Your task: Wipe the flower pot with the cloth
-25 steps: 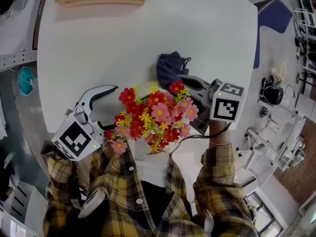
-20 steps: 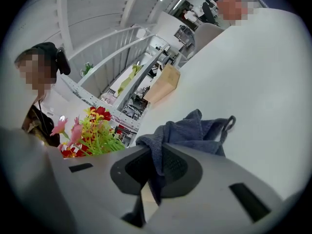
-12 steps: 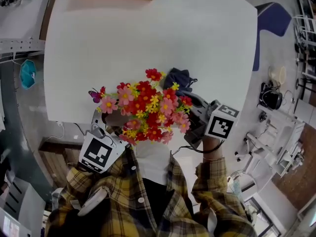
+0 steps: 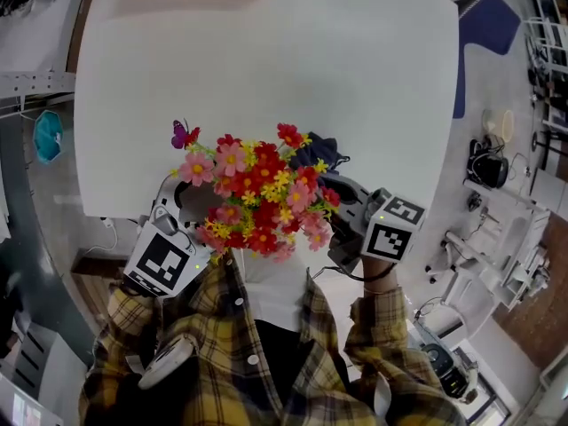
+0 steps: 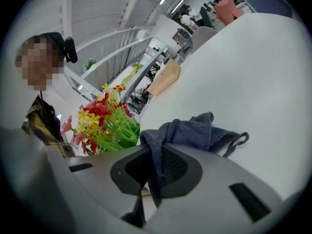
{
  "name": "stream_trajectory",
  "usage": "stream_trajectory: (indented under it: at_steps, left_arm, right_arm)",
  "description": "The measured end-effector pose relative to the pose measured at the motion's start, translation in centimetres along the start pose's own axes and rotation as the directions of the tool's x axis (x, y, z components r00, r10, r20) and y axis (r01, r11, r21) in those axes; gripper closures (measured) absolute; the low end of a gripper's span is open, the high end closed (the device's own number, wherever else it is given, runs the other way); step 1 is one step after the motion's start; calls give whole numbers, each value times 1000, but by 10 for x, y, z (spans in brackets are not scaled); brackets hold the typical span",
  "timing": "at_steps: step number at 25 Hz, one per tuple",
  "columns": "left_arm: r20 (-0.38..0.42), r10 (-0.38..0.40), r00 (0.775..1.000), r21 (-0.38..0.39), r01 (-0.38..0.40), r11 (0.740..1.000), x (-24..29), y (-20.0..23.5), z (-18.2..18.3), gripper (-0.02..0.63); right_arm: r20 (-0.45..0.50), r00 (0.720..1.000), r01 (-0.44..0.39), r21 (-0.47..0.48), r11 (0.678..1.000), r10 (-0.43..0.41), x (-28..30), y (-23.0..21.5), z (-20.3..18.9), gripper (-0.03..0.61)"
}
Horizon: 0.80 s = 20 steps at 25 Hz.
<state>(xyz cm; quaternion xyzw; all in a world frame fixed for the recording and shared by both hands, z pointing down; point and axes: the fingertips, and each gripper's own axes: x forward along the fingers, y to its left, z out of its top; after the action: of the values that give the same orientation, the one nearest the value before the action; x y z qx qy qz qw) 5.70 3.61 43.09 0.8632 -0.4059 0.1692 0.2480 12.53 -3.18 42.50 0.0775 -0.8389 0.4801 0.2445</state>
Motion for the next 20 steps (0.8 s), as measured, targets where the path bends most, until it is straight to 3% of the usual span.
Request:
stream_trajectory:
  at_steps: [4, 9, 14, 20]
  left_arm:
    - [-72, -76, 995, 97, 83, 992, 7, 0, -1, 198]
    - [-124, -118, 985, 177, 139, 974, 9, 3, 7, 198]
    - [-190, -190, 963, 278, 239, 930, 17, 14, 11, 198]
    - [-248, -292, 924, 331, 364, 871, 33, 19, 19, 198]
  right_arm:
    - [-74, 997, -26, -57, 998, 22, -3, 0, 3, 566]
    - [-90, 995, -47, -70, 996, 41, -6, 1, 8, 568]
    - [-72, 996, -46, -50, 998, 42, 7, -10, 30, 568]
    - [-78, 996, -58, -73, 996, 52, 20, -21, 60, 566]
